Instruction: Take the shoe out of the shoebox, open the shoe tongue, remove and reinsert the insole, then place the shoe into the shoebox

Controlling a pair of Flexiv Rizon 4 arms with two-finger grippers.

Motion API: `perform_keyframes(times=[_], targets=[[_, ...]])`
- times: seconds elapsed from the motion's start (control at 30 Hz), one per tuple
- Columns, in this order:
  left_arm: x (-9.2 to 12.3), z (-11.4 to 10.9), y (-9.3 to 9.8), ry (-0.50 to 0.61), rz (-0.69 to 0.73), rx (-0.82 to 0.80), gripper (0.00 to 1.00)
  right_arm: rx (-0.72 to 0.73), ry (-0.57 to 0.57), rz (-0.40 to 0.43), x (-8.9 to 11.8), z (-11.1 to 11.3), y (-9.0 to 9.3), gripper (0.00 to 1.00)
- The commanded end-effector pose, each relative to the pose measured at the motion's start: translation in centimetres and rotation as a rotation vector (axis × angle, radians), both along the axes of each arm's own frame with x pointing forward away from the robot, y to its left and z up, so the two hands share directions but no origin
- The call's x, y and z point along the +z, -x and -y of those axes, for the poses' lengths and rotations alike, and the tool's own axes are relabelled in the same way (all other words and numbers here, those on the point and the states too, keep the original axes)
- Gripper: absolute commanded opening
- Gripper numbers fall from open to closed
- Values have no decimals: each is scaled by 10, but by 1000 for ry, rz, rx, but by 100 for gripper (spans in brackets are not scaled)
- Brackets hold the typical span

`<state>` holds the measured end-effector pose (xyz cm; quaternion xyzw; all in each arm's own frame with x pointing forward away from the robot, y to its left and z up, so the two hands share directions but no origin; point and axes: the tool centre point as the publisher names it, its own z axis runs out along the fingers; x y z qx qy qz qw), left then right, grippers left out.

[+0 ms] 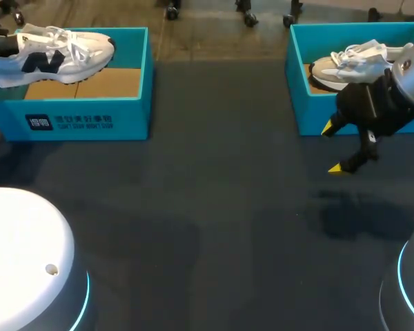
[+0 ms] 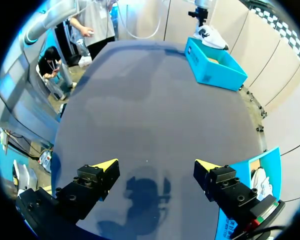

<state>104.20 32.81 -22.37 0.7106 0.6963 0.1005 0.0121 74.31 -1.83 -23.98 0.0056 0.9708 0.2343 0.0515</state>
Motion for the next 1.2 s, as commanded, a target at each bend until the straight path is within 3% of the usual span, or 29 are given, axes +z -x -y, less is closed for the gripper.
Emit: perform_keyframes(times=[0.03,0.43,1.2], targets=[[-2,-1,-3,9,-18,-26,0,0,1,1,0,0,1,100],[-22,8,-34,52,-55,-77,0,0,1,1,0,0,1,100],[-83,32,-54,29,-40,-97,0,0,1,1,0,0,1,100]])
